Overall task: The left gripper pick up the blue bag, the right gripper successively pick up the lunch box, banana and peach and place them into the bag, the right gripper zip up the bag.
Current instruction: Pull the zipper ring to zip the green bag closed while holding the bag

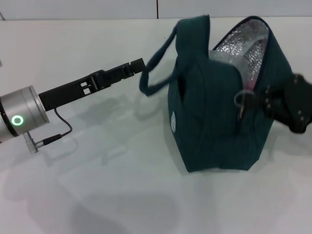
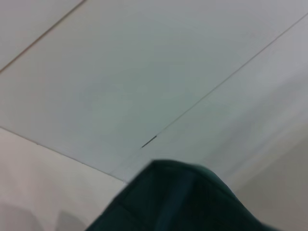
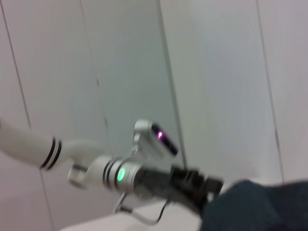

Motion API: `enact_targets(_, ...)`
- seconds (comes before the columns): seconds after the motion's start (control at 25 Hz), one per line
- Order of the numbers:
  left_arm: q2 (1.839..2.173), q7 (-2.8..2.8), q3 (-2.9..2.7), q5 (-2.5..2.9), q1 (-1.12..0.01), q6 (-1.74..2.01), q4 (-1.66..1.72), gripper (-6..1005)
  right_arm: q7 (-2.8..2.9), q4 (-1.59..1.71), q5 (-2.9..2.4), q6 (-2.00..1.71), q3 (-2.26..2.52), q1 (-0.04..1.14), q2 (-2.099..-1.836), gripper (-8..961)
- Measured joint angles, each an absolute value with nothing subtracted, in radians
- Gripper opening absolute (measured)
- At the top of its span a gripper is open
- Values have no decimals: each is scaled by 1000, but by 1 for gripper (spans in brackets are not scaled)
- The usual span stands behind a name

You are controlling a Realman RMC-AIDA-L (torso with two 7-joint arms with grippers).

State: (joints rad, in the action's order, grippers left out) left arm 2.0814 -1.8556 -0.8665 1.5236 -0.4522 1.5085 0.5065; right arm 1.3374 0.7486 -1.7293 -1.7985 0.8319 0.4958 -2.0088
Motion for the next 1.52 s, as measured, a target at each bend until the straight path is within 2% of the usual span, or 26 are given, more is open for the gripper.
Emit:
enact_targets(0.32,2082,-1855,-867,1523,-444,1511,502,880,1379,796,-1693,-1796,832,497,-2001,6)
enact_targets(0.76,2076,-1855,-867,1531,-425,1552,509,879,1429,823,-1672,-1740,787,555,-1968,6)
enact_targets(0.96,2071,-1851,-870,1536,-410,1588,510,879,1440,826,-1649,-1763,758,581,-1969,6)
enact_targets(1.12,2062,-1819,-874,1553,-409,1670,511,879,1443,815,-1652,-1769,812,616,-1982,6)
enact_targets(1.52,2083,-1765,-878,1643,-419,1692,512,878,1443,751,-1656,-1734,923,685,-2001,6)
